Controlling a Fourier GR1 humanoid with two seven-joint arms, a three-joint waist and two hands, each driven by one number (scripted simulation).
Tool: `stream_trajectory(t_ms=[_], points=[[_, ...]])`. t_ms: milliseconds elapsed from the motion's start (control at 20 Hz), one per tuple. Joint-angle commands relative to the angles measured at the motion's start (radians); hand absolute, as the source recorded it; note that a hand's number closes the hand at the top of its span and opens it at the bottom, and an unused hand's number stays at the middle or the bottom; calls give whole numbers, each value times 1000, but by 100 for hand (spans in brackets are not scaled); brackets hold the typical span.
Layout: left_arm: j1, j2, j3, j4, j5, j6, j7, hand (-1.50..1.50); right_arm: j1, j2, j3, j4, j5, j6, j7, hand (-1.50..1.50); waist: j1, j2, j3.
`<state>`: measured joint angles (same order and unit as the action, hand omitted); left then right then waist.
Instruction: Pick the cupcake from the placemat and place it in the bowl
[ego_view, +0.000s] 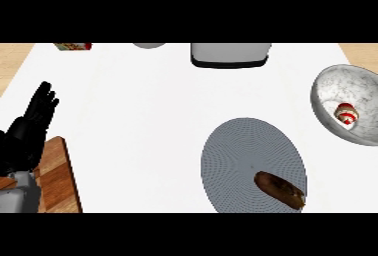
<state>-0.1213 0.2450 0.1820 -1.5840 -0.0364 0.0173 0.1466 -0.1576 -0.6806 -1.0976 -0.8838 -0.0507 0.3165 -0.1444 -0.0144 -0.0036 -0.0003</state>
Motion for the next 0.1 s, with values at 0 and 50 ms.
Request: stream_trajectory(t_ms=[0, 50], points=[[-124, -2, -4, 100, -29, 31, 32, 0, 66, 5, -39, -28, -95, 90, -34, -150, -2, 3, 0], [-3, -9, -5, 31, -15, -2, -30, 0, 121, 3, -65, -84, -131, 119, 7, -150, 4, 1, 0]])
